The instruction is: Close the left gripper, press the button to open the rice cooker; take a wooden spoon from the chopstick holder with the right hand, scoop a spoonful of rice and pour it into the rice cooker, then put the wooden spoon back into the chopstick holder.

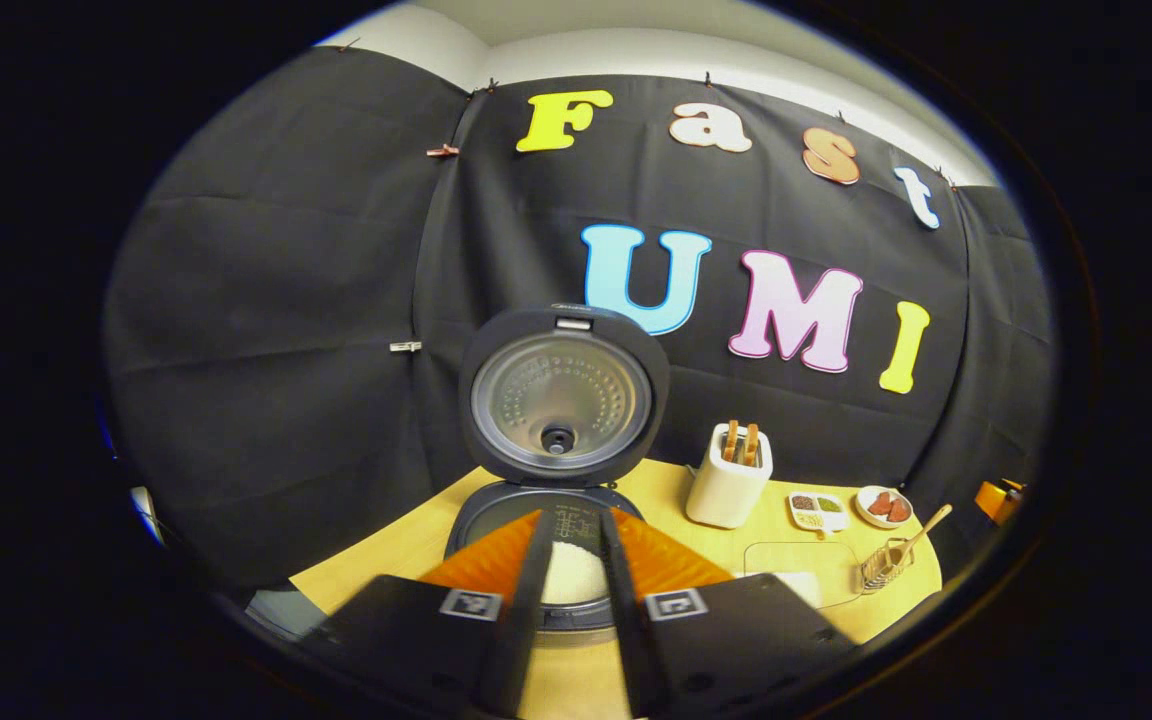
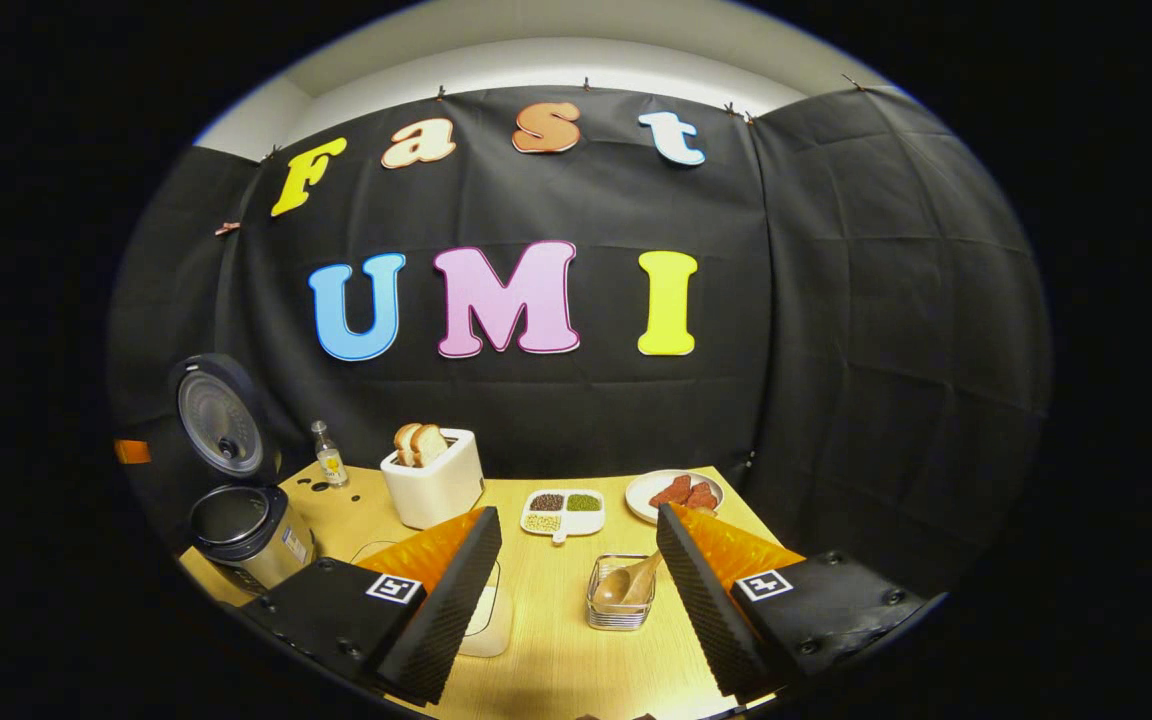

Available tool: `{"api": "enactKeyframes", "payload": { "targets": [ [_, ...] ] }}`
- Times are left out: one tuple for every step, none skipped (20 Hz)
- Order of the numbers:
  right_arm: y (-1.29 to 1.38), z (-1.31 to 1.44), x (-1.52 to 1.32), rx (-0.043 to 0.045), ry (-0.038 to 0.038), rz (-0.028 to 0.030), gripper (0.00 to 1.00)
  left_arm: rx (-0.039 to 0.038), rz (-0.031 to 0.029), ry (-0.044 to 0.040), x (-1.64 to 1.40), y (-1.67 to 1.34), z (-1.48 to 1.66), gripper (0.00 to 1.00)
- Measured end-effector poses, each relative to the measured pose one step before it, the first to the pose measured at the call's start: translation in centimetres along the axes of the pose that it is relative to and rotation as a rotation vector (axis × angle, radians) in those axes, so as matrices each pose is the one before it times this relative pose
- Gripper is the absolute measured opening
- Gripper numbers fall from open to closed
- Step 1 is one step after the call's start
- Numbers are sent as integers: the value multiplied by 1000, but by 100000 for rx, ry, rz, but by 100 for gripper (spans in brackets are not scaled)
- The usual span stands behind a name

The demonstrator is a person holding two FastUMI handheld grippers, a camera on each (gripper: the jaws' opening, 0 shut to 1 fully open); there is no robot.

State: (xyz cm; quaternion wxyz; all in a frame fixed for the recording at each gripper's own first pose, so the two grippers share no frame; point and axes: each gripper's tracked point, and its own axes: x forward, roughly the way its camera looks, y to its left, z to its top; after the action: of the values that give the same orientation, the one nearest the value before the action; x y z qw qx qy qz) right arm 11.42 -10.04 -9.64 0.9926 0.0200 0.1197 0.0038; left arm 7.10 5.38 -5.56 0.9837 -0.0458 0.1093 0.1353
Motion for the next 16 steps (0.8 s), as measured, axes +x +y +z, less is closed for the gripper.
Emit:
{"api": "enactKeyframes", "payload": {
  "targets": [
    [-530, -171, 508, 9, 573, -695, 98, 650, -23, -960, -241, -309, 213, 47],
    [-481, -200, 543, 55, 520, -617, 98, 800, 20, -1193, -340, -352, 361, 64],
    [-411, -210, 563, 445, 723, -577, 98, 1301, -1122, -142, 279, -516, -134, 81],
    [-422, -260, 564, 878, 1186, -463, 98, 1776, 125, -149, -479, -705, 64, 98],
    [-330, -404, 476, 1078, 1587, -121, 98, 1614, -341, -386, -211, -602, 115, 96],
    [-389, -394, 521, 1123, 1730, -477, 98, 889, -578, -424, -174, -614, 49, 95],
    [-491, -414, 703, 992, 1734, -697, 98, 276, -577, -208, -182, -569, 60, 95],
    [-381, -316, 555, 730, 1310, -577, 98, 58, -346, 258, -108, -501, -125, 95],
    [-482, -247, 533, 483, 890, -749, 98, -79, -270, 538, -140, -494, -117, 95],
    [-651, -327, 716, 668, 1092, -1042, 98, -136, -79, 467, 20, -496, -204, 95],
    [-676, -390, 673, 1372, 1700, -1140, 98, 89, 267, 550, 23, -405, -148, 95],
    [-675, -479, 851, 2012, 2026, -1441, 98, 297, 399, 1070, 72, -318, -593, 95],
    [-773, -619, 812, 2101, 2379, -1536, 98, 407, 362, 1510, -13, -310, -507, 95],
    [-702, -726, 905, 1362, 2950, -1210, 98, 837, 1464, 1503, 37, -210, -710, 95],
    [-574, -770, 893, 1019, 2811, -777, 98, 706, 1146, 771, -72, -127, -249, 95],
    [-537, -612, 819, 1060, 2544, -397, 99, 406, 688, 973, -95, -382, -413, 95]
  ]
}}
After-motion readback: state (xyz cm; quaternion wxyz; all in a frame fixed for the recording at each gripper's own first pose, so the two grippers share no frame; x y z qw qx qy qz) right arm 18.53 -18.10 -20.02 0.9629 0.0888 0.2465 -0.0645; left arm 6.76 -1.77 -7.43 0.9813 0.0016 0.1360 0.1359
